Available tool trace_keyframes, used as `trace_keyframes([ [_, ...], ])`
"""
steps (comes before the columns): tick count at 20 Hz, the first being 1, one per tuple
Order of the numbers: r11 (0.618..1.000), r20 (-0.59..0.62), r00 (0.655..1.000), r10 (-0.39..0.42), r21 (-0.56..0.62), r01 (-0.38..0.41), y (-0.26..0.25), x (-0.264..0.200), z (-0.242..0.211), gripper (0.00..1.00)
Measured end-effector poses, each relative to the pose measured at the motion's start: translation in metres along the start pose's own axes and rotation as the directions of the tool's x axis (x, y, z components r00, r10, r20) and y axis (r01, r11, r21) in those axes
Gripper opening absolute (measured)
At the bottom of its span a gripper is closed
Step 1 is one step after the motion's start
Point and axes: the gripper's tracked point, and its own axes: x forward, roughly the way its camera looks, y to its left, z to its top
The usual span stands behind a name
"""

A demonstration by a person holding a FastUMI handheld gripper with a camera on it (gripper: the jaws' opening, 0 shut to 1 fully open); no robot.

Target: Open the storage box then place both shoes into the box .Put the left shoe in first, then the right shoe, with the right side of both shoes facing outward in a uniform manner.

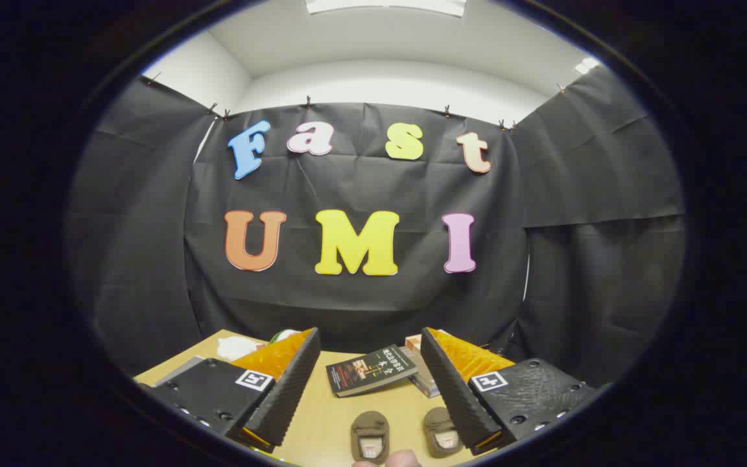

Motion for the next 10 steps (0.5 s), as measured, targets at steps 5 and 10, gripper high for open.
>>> trace_keyframes([
  [5, 1.000, 0.013, 1.000, -0.003, 0.027, 0.003, -0.002, 0.002, 0.006, 0.95],
  [10, 1.000, 0.030, 0.999, 0.014, 0.021, -0.014, 0.003, 0.004, 0.011, 0.95],
])
